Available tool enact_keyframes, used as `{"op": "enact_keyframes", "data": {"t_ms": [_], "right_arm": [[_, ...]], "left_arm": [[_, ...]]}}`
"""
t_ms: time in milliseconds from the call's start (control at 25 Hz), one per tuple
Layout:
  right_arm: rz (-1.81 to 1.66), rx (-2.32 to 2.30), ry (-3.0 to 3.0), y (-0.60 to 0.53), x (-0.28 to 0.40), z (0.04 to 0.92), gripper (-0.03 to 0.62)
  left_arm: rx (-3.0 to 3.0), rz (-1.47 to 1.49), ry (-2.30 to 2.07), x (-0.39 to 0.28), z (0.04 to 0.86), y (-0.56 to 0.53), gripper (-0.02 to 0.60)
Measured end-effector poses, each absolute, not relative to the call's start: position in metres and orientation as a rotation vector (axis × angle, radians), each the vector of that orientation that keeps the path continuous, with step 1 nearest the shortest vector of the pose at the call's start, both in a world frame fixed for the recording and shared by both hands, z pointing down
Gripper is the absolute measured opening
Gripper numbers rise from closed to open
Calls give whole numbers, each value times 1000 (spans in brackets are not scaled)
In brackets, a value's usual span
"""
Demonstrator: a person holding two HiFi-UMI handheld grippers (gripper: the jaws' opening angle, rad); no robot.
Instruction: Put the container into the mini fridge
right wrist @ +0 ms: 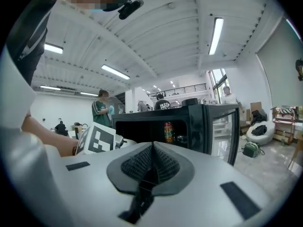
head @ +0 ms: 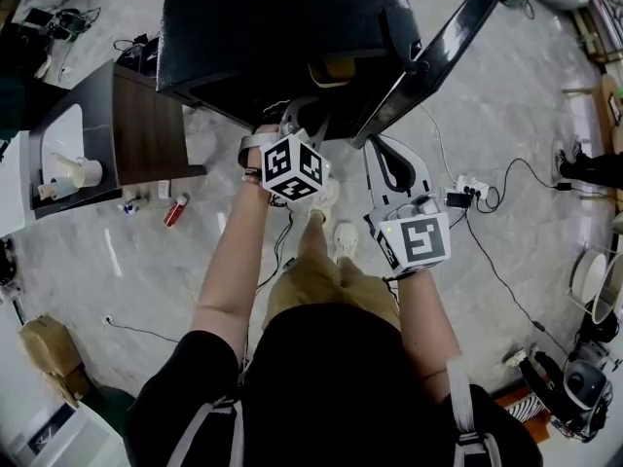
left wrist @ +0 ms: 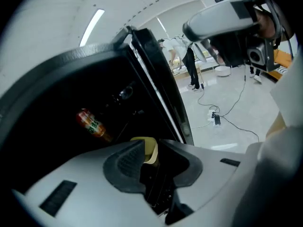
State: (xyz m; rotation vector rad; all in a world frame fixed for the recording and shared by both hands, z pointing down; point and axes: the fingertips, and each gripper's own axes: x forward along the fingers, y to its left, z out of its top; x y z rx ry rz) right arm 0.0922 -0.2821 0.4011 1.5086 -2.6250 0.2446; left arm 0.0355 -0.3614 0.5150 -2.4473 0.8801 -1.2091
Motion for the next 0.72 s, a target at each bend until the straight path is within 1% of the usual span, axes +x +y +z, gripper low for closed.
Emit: {"op": "enact_keyframes", "data": {"t_ms": [120,360,520,720], "right_arm": [[243,1515,-2637,-260,95,387,37],[145,1456,-2705,-220,88,348,37],[76,1458,-2746,-191,85,313,37],[38,1432,-2794,-162,79,290,37]], "left_arm": [[-2451,-1136,955,33,477,-333,100],[-2668,-858,1080,34,407,-261,98],[-2716,-710,1151,27,355,-213,98],[-2699,-582,1250,13,310,-165,98]]}}
